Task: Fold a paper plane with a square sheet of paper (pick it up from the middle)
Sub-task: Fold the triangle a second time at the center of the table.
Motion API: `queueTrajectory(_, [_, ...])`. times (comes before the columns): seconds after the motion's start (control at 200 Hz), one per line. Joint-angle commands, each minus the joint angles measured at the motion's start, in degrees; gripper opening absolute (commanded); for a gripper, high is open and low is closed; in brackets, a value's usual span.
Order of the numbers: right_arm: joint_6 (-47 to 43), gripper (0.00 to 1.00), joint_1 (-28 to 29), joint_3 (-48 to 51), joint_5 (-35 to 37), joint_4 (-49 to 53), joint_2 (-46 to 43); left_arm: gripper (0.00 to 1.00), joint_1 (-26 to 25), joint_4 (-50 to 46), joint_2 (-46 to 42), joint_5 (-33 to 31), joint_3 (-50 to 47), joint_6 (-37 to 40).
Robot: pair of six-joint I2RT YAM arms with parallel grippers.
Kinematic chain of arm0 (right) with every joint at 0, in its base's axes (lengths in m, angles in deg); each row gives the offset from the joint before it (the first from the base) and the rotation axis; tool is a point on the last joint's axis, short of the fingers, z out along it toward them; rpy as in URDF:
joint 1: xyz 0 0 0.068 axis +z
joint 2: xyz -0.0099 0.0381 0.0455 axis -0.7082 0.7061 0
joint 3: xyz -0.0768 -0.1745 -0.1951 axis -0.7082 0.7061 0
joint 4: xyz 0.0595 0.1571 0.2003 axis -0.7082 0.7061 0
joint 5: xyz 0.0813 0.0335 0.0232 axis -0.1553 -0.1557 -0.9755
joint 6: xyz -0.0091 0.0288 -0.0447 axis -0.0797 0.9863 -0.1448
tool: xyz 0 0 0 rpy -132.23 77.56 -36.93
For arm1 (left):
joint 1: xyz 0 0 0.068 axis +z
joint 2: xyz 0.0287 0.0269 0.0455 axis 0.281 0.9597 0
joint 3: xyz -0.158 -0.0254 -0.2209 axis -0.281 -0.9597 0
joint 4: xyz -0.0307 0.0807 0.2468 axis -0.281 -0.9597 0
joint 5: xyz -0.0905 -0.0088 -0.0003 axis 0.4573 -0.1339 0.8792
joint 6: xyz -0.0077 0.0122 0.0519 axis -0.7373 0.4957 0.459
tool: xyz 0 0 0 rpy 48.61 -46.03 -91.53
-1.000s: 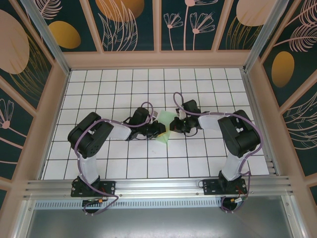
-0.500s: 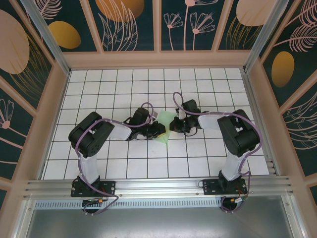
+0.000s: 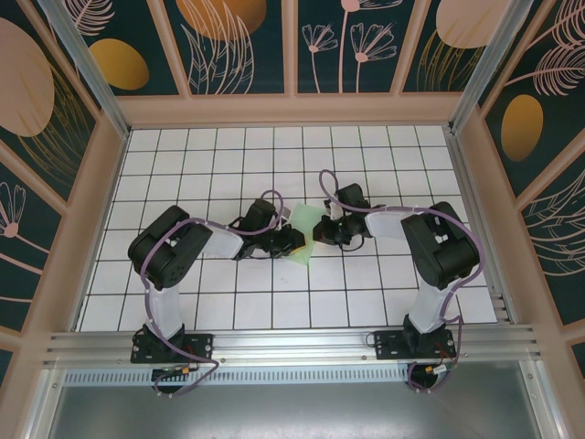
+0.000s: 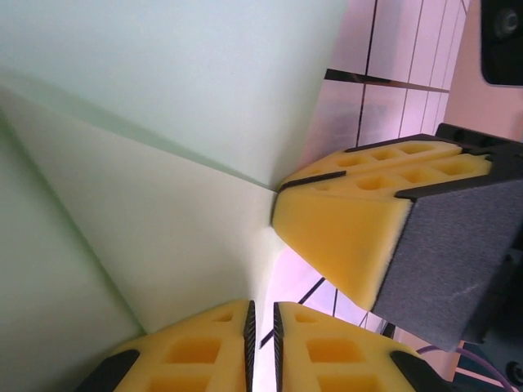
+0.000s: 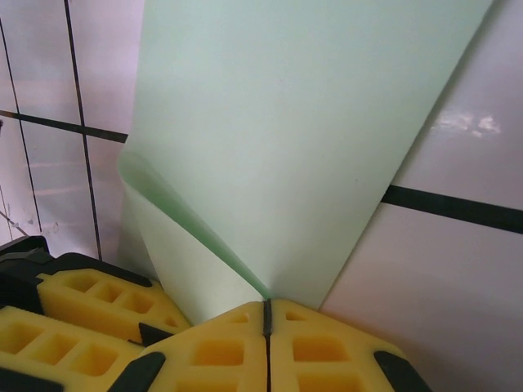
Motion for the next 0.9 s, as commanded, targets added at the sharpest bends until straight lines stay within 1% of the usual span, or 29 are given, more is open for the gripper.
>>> queueTrajectory(0.0, [-0.7,0.07,0.3,-0.8,1.9,1.8,0.4,0.18,-0.3,-2.2,1.1,-0.5,0.8,1.3])
queueTrajectory(0.255, [-0.7,0.08,0.3,-0.9,2.2,1.9,0.4,0.17,-0.3,-3.4,1.1,-1.3,0.8,1.4])
queueTrajectory(0.38, [-0.4,0.08,0.2,-1.4,2.8,2.8,-0.4,0.17,-0.3,-5.7,1.3,-2.5,1.0,1.8])
queueTrajectory(0.495, [1.1,0.14,0.2,-1.2,3.0,2.3,-3.7,0.16,-0.3,-9.9,1.4,-5.0,1.7,2.7])
queueTrajectory(0.57, [1.6,0.18,0.2,-1.3,4.5,2.9,-5.4,0.15,-0.2,-11.8,1.5,-6.5,2.0,3.2])
queueTrajectory(0.676, [1.6,0.2,0.3,-1.2,5.4,3.5,-7.0,0.13,-0.2,-13.7,1.8,-8.2,2.1,3.2])
queueTrajectory(0.766, [1.6,0.19,0.9,-1.0,3.9,3.2,-7.1,0.12,-0.2,-14.3,1.8,-8.9,2.1,3.0])
queueTrajectory(0.896, [1.9,0.14,1.9,-1.1,2.2,2.2,-5.7,0.12,-0.3,-14.6,2.0,-9.5,2.2,2.7])
